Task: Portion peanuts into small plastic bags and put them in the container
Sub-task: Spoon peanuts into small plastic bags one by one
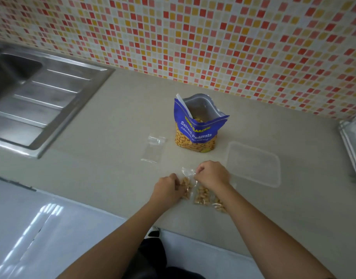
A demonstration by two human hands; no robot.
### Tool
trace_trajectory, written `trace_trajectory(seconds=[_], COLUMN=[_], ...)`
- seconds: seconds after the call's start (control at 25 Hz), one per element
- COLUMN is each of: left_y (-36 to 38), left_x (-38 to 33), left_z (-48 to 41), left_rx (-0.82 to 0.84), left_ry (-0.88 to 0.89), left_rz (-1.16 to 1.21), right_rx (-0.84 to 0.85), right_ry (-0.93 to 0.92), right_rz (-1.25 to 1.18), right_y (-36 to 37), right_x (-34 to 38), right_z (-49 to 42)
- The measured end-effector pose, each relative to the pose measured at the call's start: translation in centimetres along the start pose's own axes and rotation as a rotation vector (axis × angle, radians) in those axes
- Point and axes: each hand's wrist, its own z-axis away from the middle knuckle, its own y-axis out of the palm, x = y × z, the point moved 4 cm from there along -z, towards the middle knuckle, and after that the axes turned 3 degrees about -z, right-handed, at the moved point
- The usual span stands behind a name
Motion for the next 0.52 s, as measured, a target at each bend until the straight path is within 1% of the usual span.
trace_trajectory(seconds=[0.08, 0.16, 0.24, 0.28, 0.36, 0.4, 0.44, 0.48, 0.52], left_y=[-0.5, -2.1, -4.7, -6.0, -8.5, -9.4, -10.0, -10.4, -10.5], left_x=[-0.4, -0.1, 0.8, 1.6, 3.6, 4.7, 5.6, 6.3, 6.8], left_z=[0.1, -0.4, -1.5, -2.2, -3.6, -4.3, -5.1, -5.9, -6.7], left_rx=[-0.016, -0.066, -0.165, -0.224, -0.333, -0.359, -0.355, -0.323, -0.269], left_ry=[0.032, 0.008, -0.005, -0.015, -0.074, -0.109, -0.140, -0.166, -0.185], left_rz=[-0.129, -0.187, -0.147, -0.123, -0.090, -0.069, -0.046, -0.027, -0.019], right_rx=[-0.020, -0.098, -0.191, -0.205, -0.160, -0.137, -0.141, -0.176, -0.166], right_ry=[-0.037, -0.102, -0.193, -0.238, -0.322, -0.360, -0.388, -0.398, -0.378], right_rz=[0.030, 0.049, 0.035, 0.012, -0.048, -0.056, -0.021, 0.045, 0.100], right_y=[-0.2, -0.7, -1.2, -1.0, 0.3, 1.3, 2.5, 3.8, 5.3], right_x=[0.2, 0.7, 1.7, 2.4, 4.2, 5.3, 6.3, 7.2, 7.8], right_z=[-0.1, -0.2, 0.0, 0.2, 0.3, 0.6, 0.9, 1.3, 1.6])
